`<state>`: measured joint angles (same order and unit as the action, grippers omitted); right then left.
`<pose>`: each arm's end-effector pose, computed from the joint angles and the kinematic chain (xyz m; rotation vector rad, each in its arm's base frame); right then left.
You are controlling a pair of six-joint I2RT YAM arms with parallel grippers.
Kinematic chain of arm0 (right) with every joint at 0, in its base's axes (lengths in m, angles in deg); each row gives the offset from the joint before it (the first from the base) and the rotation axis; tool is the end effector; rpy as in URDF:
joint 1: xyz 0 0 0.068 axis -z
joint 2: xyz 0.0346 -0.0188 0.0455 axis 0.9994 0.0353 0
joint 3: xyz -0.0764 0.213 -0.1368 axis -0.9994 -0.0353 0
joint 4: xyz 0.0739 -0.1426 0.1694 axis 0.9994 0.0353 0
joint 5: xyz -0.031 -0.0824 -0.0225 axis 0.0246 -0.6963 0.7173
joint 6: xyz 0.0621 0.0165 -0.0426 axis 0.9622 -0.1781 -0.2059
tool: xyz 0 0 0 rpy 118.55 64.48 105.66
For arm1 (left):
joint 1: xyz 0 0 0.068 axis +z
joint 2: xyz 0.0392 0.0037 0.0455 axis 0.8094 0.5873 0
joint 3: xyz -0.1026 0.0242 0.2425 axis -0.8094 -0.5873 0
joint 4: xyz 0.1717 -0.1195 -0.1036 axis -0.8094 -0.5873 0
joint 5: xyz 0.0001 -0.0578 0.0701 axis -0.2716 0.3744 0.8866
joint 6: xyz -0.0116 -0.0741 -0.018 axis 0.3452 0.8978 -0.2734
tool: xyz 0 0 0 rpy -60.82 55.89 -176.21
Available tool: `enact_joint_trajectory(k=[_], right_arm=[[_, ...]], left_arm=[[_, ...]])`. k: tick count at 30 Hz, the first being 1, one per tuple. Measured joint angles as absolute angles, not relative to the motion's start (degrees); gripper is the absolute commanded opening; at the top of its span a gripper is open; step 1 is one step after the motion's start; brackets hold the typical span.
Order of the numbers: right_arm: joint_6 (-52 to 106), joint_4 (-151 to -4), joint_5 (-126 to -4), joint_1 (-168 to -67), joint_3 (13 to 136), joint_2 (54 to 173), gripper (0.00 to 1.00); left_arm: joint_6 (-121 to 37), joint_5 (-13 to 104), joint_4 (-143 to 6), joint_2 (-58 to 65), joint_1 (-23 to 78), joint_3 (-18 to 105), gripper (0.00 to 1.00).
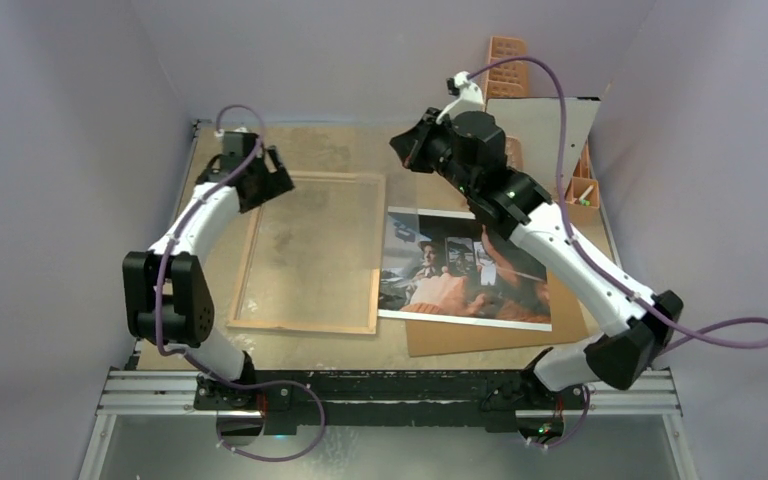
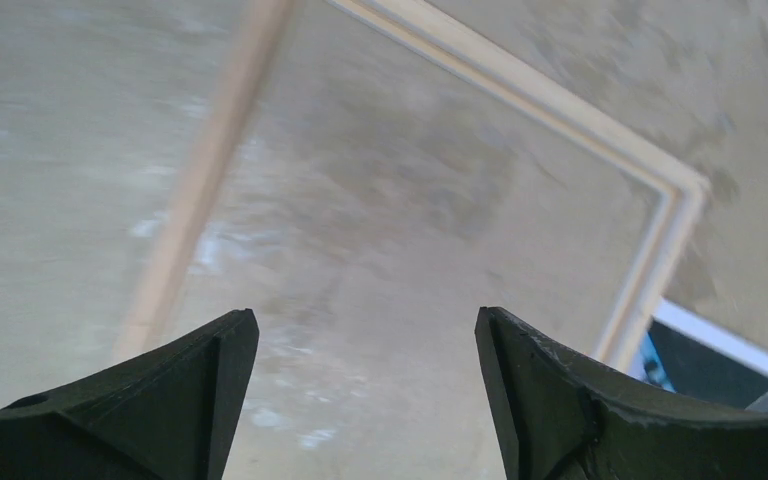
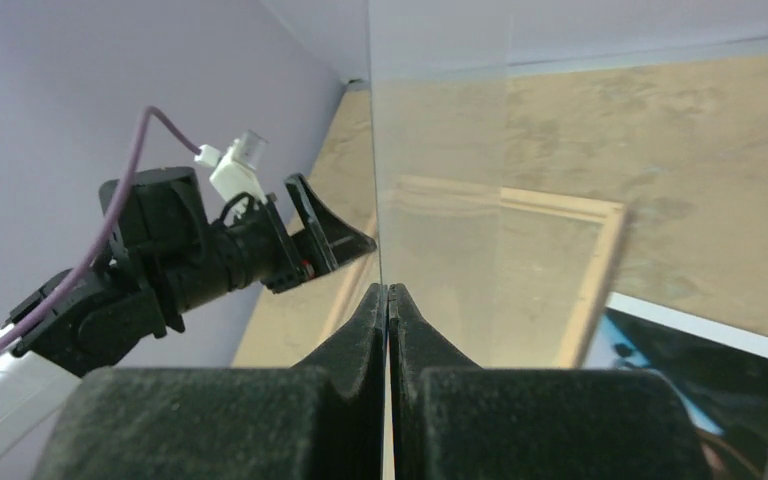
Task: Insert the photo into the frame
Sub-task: Place the photo frame item in the photo frame.
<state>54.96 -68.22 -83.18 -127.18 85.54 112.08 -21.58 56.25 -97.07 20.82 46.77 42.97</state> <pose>0.2540 0.1919 0.4453 0.0819 1.6794 0.8444 0.3456 -0.0412 0.2444 -0.5336 2.3538 -0.2659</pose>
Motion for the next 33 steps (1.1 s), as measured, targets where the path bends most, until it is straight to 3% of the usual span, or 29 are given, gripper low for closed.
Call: enact_joint_trajectory(k=[7, 18, 24, 33], right_arm=[[63.6, -75.7, -73.6, -127.6, 88.9, 122.8, 0.00], [80.5, -90.2, -65.3, -133.4, 94.7, 136.5, 0.00], [89.8, -95.2, -63.9, -135.3, 97.3, 141.8, 0.00], [96.9, -104.9, -68.9, -135.2, 82.5, 143.1, 0.00]], left_arm=[[-21.6, 61.3, -104.3, 16.9, 58.3, 45.9, 0.85], [-21.7, 79.9, -109.9, 1.0, 59.3, 51.7, 0.87], [-23.1, 84.3, -109.9, -4.2, 59.4, 56.1, 0.88], [-24.1, 81.3, -109.9, -2.0, 59.6, 55.2, 0.88]])
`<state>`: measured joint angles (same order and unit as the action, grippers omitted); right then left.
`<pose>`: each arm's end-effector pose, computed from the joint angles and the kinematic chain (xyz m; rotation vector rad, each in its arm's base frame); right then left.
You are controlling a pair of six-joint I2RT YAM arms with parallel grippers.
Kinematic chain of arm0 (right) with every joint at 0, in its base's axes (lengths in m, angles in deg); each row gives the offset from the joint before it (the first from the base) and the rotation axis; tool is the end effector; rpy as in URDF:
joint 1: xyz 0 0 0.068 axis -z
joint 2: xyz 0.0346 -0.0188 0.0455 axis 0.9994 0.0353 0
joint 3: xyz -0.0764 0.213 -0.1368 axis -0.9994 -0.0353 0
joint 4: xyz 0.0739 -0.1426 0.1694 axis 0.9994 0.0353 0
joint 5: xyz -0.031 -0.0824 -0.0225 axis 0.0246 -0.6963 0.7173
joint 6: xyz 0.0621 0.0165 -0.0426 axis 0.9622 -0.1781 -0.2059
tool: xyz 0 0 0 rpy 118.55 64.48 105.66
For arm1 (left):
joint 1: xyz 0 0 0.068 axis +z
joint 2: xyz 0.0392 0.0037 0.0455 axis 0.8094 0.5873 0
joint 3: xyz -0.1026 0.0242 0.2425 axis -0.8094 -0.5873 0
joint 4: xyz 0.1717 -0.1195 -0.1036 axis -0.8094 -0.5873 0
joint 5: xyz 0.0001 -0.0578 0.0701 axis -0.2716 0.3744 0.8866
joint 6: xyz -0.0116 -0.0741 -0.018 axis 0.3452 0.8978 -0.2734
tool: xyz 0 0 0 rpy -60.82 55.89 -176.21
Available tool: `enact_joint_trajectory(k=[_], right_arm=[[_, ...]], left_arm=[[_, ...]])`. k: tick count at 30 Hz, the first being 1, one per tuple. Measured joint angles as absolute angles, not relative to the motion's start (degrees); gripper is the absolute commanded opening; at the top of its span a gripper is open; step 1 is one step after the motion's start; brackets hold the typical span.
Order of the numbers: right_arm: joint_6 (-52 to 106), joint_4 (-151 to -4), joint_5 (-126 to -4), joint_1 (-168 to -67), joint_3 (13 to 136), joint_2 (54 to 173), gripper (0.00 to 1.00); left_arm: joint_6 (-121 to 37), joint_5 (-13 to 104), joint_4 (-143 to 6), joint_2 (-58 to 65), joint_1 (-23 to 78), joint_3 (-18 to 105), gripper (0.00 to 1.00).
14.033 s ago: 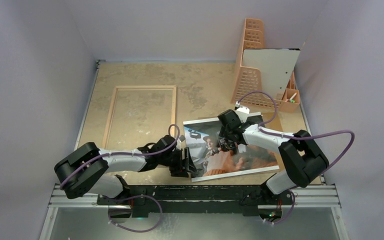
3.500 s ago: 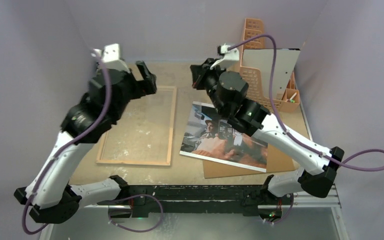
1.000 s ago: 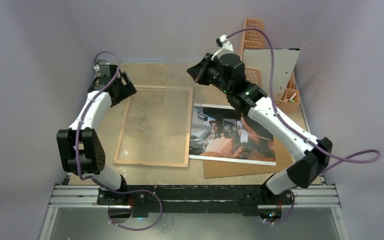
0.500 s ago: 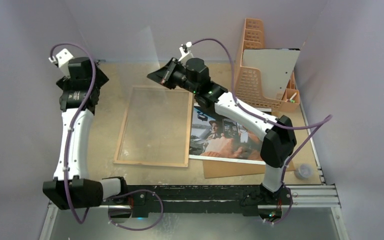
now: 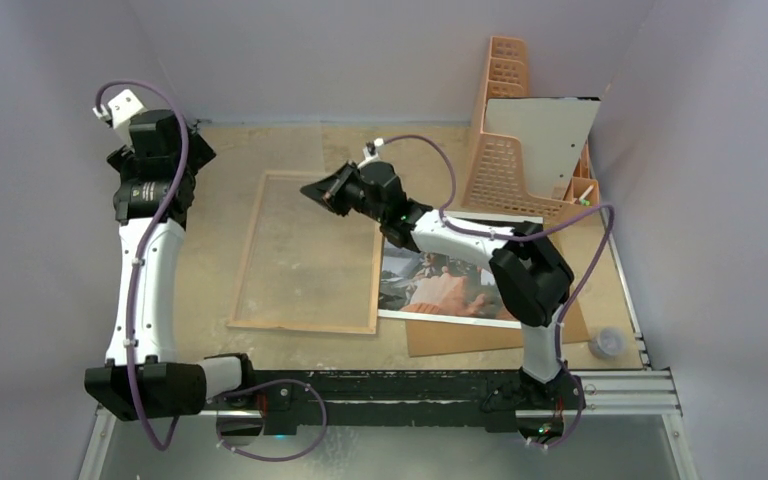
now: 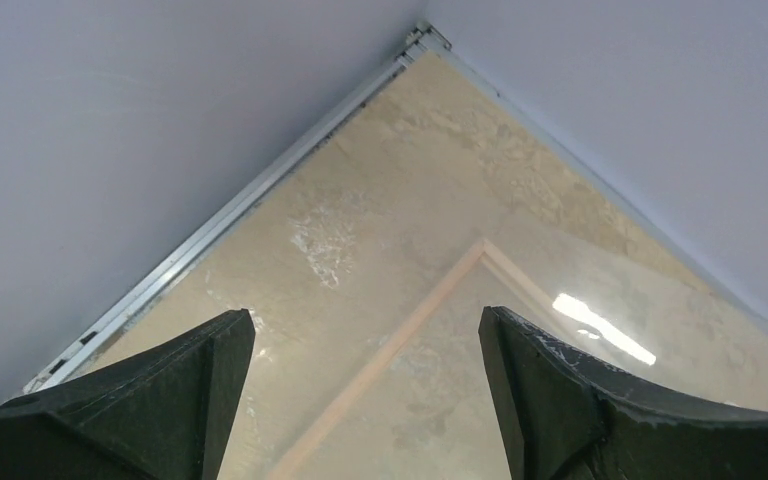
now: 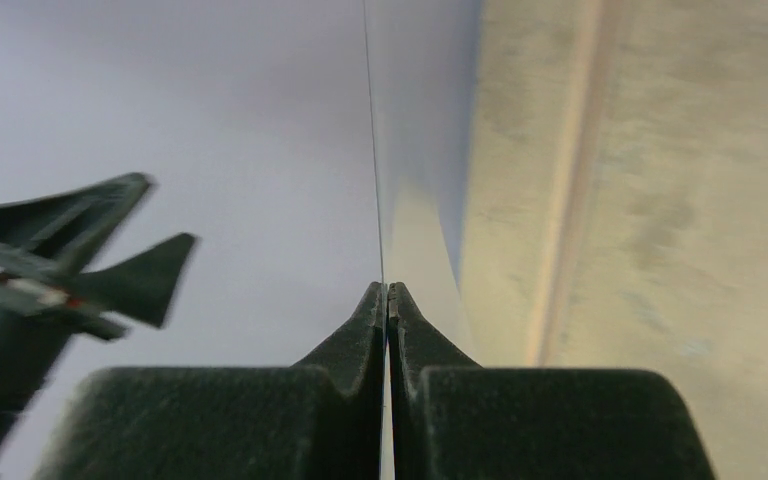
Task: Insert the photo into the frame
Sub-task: Place the photo frame item in the photo frame.
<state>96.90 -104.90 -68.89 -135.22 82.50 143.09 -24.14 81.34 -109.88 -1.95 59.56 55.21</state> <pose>0.3148 0.3470 0.3094 0.4135 1.8184 1.6798 0.2416 0.0539 0.4067 -0.8686 1.7607 0.2123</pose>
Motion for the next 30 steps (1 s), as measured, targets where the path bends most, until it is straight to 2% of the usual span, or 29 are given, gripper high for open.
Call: enact_joint_trajectory(k=[9, 30], right_arm=[[99.2, -110.9, -72.9, -135.2, 66.5, 150.7, 0.00], [96.5, -123.3, -81.3, -133.5, 54.7, 146.5, 0.00]], left_arm=[[-26.1, 71.3, -109.9, 7.2, 59.5, 54.9, 0.88], [-27.1, 60.8, -104.3, 19.8, 59.6, 46.5, 0.86]])
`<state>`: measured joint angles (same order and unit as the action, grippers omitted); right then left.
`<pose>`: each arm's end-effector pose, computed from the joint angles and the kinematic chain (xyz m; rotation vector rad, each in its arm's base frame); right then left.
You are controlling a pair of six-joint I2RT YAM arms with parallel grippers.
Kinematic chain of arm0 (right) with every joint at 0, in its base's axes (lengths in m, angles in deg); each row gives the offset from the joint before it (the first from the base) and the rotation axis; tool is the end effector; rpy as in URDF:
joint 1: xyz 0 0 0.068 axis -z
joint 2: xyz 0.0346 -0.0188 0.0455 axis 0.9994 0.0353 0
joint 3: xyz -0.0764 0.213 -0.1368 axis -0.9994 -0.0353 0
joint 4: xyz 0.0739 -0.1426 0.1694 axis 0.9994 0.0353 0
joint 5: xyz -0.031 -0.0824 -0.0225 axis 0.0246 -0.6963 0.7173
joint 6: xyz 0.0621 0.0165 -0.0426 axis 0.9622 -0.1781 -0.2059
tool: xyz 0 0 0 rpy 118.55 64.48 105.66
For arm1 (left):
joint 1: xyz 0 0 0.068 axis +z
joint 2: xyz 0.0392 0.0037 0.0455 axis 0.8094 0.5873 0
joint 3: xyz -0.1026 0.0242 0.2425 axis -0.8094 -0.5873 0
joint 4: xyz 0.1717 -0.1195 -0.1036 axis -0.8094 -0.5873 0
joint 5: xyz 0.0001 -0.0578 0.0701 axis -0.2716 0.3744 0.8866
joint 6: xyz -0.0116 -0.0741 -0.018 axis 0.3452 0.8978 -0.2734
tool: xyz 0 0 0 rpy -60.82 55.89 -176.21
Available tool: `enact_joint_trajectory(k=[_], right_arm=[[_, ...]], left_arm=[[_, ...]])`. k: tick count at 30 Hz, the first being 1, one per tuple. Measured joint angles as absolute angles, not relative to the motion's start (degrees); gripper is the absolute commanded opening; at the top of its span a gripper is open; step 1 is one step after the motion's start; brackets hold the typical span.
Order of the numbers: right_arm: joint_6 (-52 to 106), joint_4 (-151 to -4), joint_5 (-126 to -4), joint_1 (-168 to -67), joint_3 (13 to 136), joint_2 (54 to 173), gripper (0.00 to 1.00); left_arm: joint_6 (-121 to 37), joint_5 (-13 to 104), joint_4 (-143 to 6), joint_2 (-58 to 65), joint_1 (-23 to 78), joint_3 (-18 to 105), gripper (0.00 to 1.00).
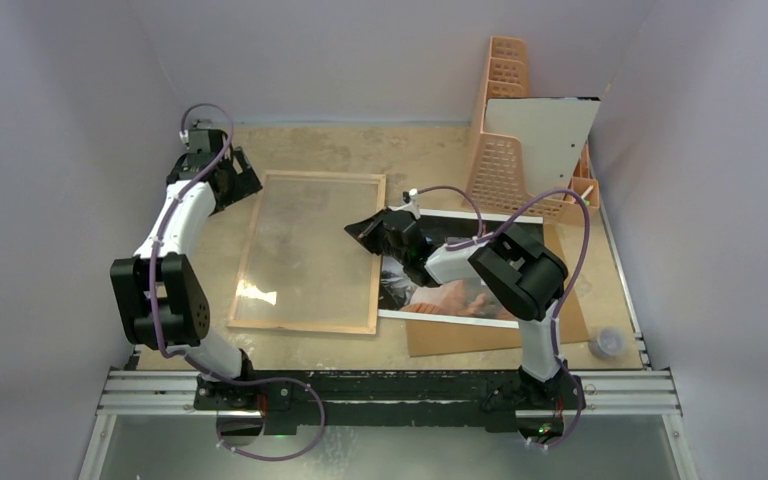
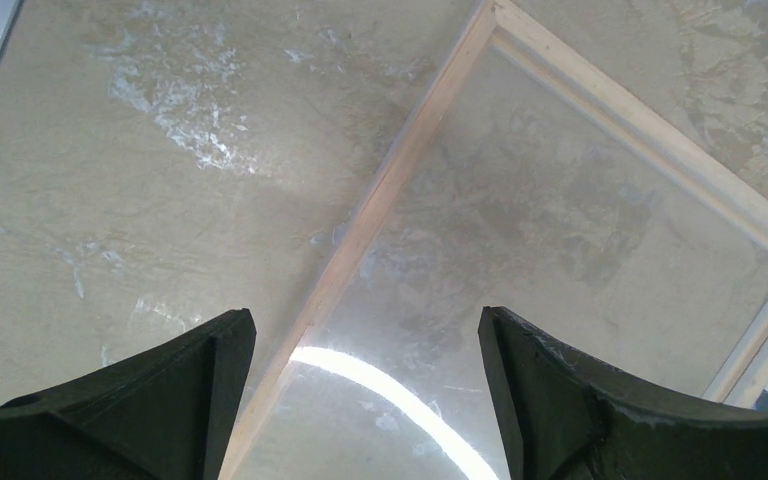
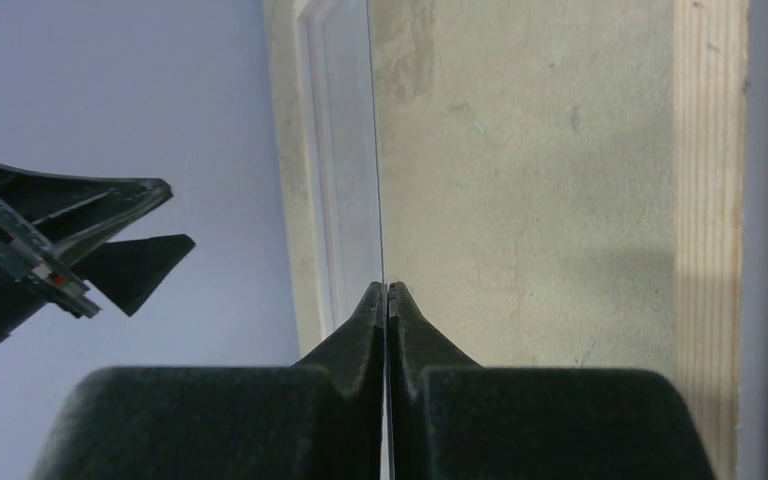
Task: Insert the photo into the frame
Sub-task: Place the photo frame item in the photo frame.
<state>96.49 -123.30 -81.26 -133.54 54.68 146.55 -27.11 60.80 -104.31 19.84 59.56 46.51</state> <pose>0.3041 0.2963 0.1652 0.6503 1.9116 1.3362 0.3371 0.0407 0.2581 -0.7202 2.3272 -0.0123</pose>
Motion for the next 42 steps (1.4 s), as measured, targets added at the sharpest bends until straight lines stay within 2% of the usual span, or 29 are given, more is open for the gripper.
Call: enact_joint_trajectory(k=[21, 42], right_arm=[[94.2, -125.6, -80.6, -132.2, 54.6, 148.4, 0.00], [90.5, -117.5, -79.4, -131.7, 58.9, 149.5, 0.00]], left_arm=[[-27.6, 59.7, -102.9, 21.4, 59.6, 43.3, 0.84], [-28.0, 59.7, -102.6, 22.0, 59.6, 42.9, 0.84]])
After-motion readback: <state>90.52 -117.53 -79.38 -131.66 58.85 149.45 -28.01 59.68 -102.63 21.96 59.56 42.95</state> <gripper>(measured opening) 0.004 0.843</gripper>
